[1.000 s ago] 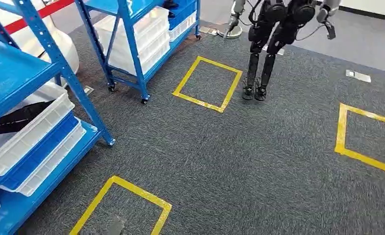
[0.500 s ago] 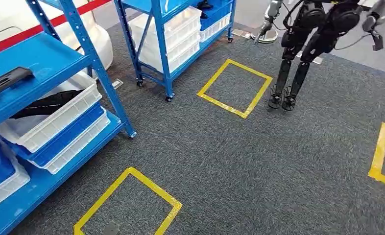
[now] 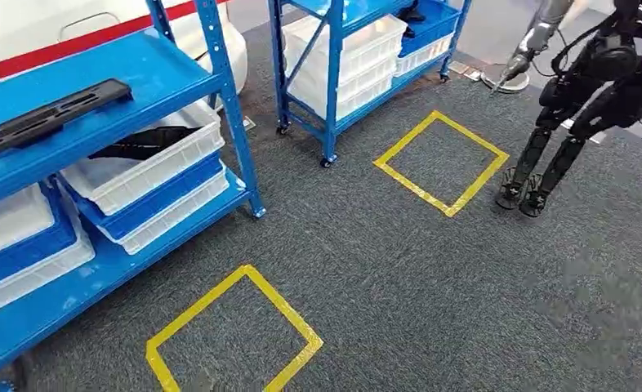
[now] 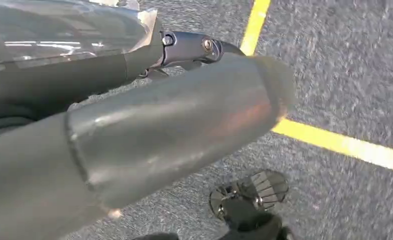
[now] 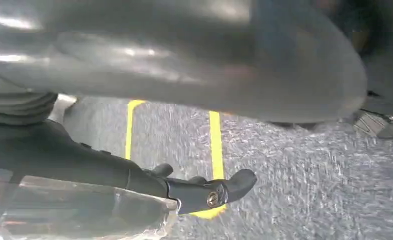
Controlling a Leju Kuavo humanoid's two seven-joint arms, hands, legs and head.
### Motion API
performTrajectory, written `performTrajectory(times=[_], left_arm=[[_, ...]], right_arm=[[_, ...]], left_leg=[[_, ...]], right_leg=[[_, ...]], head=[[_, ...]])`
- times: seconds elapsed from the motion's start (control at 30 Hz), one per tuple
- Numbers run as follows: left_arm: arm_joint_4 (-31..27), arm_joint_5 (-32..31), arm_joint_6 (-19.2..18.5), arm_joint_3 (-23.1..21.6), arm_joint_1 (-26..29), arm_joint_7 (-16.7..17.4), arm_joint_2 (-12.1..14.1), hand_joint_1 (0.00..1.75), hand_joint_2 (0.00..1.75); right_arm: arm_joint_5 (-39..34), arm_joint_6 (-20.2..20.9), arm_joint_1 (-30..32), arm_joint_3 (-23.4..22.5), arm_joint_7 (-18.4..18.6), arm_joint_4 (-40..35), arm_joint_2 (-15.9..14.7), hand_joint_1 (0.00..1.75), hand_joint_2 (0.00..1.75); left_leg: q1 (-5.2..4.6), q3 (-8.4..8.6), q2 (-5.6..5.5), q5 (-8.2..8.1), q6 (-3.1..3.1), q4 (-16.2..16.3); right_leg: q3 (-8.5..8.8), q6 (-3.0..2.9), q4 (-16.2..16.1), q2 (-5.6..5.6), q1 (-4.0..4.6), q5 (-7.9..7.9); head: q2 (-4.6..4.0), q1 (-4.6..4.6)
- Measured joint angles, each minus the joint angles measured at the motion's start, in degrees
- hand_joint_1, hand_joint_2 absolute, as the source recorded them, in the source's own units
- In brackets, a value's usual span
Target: Take the parts from the cabinet and place them on the table.
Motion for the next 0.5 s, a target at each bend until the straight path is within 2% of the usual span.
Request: performTrajectory(times=[0.03, 0.07, 0.1, 0.13, 0.17, 0.2, 0.23, 0.27, 0.33, 0.37, 0.4, 0.43, 0.47, 0.5], left_arm=[[0.0, 0.0, 0.02, -0.17, 0.08, 0.07, 0.02, 0.0, 0.0], [0.0, 0.22, 0.04, -0.3, 0.23, 0.22, 0.02, 0.0, 0.0], [0.0, 0.5, 0.07, -0.31, 0.33, 0.33, 0.0, 0.0, 0.0], [0.0, 0.98, 0.13, -0.28, 0.35, 0.42, -0.04, 0.0, 0.0], [0.0, 1.33, 0.26, -0.28, 0.34, 0.41, -0.11, 0.0, 0.0], [0.0, 1.4, 0.33, -0.26, 0.34, 0.41, -0.11, 0.0, 0.0], [0.0, 1.62, 0.63, -0.26, 0.35, 0.37, -0.04, 0.0, 0.0], [0.0, 2.14, 1.05, -0.22, 0.46, 0.2, -0.09, 0.0, 0.0], [0.0, 2.43, 1.6, 0.09, 0.91, 0.06, 0.0, 0.0, 0.0], [0.0, 2.41, 1.83, 0.22, 1.17, 0.07, 0.11, 0.0, 0.0], [0.0, 2.4, 2.1, 0.24, 1.36, 0.07, 0.09, 0.0, 0.0], [0.0, 2.45, 2.19, 0.26, 1.34, 0.07, 0.07, 0.0, 0.0], [0.0, 2.56, 2.23, 0.35, 1.22, 0.02, 0.04, 0.0, 0.0], [0.0, 2.62, 2.27, 0.5, 1.19, 0.0, 0.02, 0.0, 0.0]], right_arm=[[-0.02, 0.0, 0.12, 0.0, 0.02, 0.02, -0.02, 0.0, 0.0], [-0.02, 0.0, 0.25, 0.02, 0.02, 0.02, -0.07, 0.0, 0.0], [-0.04, 0.0, 0.16, 0.04, 0.17, 0.02, -0.06, 0.0, 0.0], [-0.07, -0.04, 0.09, 0.04, 0.28, 0.02, -0.02, 0.0, 0.0], [-0.09, -0.2, 0.05, 0.04, 0.53, 0.02, -0.02, 0.0, 0.0], [-0.11, -0.35, 0.18, 0.04, 0.63, 0.02, 0.04, 0.0, 0.0], [-0.11, -0.44, 0.29, 0.04, 0.68, 0.26, 0.26, 0.0, 0.0], [-0.09, -0.61, 0.21, 0.04, 0.79, 0.26, 0.2, 0.0, 0.0], [-0.09, -0.66, 0.09, 0.02, 0.85, 0.26, 0.24, 0.0, 0.0], [-0.07, -0.66, 0.14, 0.02, 0.85, 0.26, 0.43, 0.0, 0.0], [-0.04, -0.7, 0.12, 0.02, 0.94, 0.26, 0.5, 0.0, 0.0], [-0.02, -0.81, 0.12, 0.04, 0.94, 0.26, 0.7, 0.0, 0.0], [-0.02, -0.83, 0.2, 0.02, 0.96, 0.26, 0.77, 0.0, 0.0], [-0.02, -0.83, 0.29, 0.02, 1.03, 0.26, 0.79, 0.0, 0.0]], left_leg=[[0.0, -0.06, -0.89, 0.01, -0.01, 0.04], [0.01, -0.05, -1.69, 0.03, -0.04, 0.07], [0.07, -0.03, -2.53, 0.03, -0.1, 0.12], [0.19, 0.0, -3.35, 0.05, -0.19, 0.21], [0.38, 0.02, -4.33, 0.0, -0.57, 0.42], [0.39, -0.19, -4.95, -0.16, -0.96, 0.71], [0.04, -0.64, -5.67, -0.2, -1.61, 1.1], [-0.02, -0.92, -5.95, -0.12, -1.92, 1.19], [0.16, -1.09, -6.77, 0.33, -2.39, 0.93], [0.38, -1.29, -7.18, 0.32, -2.56, 1.05], [0.31, -1.44, -4.24, -0.35, -2.74, 1.85], [0.11, -2.58, -1.37, -2.01, -2.91, 4.28], [0.15, -4.7, -0.24, -4.35, -3.0, 8.54], [0.17, -6.72, 0.07, -6.25, -3.04, 12.65]], right_leg=[[-1.79, 0.21, 3.49, 0.09, -0.04, -0.89], [-2.26, 0.62, 4.3, 0.1, -0.13, -0.71], [-1.44, 1.29, 2.4, 0.12, -0.34, 0.55], [0.37, 2.02, -1.48, 0.21, -0.6, 2.52], [3.01, 2.83, -7.19, 0.99, -1.04, 5.07], [4.76, 3.36, -11.21, 3.26, -1.49, 6.48], [4.66, 2.94, -11.66, 5.37, -1.09, 5.98], [4.47, 2.12, -11.79, 4.27, -1.06, 6.27], [4.9, 1.59, -11.6, 3.53, -0.9, 6.43], [5.02, 1.26, -11.76, 2.88, -1.26, 6.58], [5.12, 0.87, -11.85, 2.24, -1.29, 6.73], [5.14, 0.29, -11.85, 1.59, -1.04, 6.63], [5.11, -0.28, -11.85, 0.7, -0.73, 6.5], [5.1, -0.42, -11.85, -0.1, -0.53, 6.41]], head=[[0.0, 0.09], [0.0, 0.05], [0.0, 0.06], [0.0, 0.07], [0.0, 0.02], [0.0, 0.11], [0.0, 0.46], [0.0, 0.35], [0.0, 0.07], [0.0, 0.11], [0.0, 0.05], [0.0, -0.37], [0.0, -0.35], [0.0, -0.35]])
